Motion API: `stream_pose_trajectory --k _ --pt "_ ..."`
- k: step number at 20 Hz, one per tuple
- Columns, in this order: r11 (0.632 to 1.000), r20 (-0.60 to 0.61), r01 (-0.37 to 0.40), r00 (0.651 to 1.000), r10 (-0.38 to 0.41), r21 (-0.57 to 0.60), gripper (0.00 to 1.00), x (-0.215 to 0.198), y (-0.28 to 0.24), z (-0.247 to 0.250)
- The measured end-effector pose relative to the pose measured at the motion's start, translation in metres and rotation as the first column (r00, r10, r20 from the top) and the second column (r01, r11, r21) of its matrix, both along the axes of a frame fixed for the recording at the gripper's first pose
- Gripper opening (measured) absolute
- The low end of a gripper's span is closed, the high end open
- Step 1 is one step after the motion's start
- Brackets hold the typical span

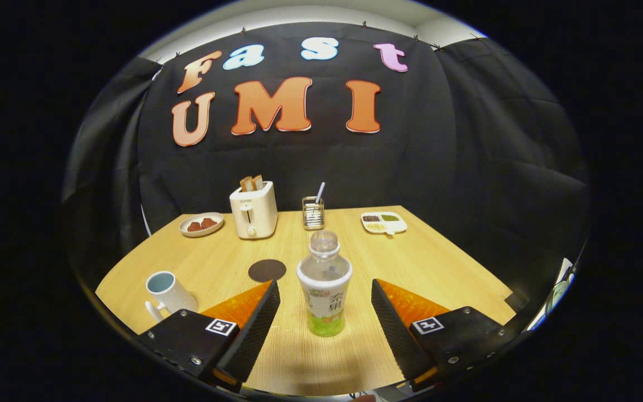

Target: Take the bottle from table, then pour the juice into the cup, finally place the bottle on the coaster

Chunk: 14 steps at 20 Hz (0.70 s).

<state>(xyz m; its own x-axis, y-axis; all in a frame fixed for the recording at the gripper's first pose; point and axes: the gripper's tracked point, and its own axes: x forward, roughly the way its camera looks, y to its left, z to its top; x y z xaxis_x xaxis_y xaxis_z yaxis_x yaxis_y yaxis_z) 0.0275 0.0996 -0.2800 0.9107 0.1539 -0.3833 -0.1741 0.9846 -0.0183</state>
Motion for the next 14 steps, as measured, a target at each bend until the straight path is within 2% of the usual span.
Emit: stream_pose_trajectory --k 5,12,13,14 --pt "1.000 -0.077 0.007 0.997 -0.007 -0.006 0.98 0.015 0.003 -0.042" --pt "0.999 -0.137 0.039 0.990 -0.034 0.035 0.98 0.038 0.004 -0.064" --pt "0.998 -0.143 0.036 0.989 -0.029 0.047 0.97 0.041 0.007 -0.065" --pt "0.998 -0.152 0.038 0.988 -0.030 0.051 0.91 0.040 0.008 -0.069"
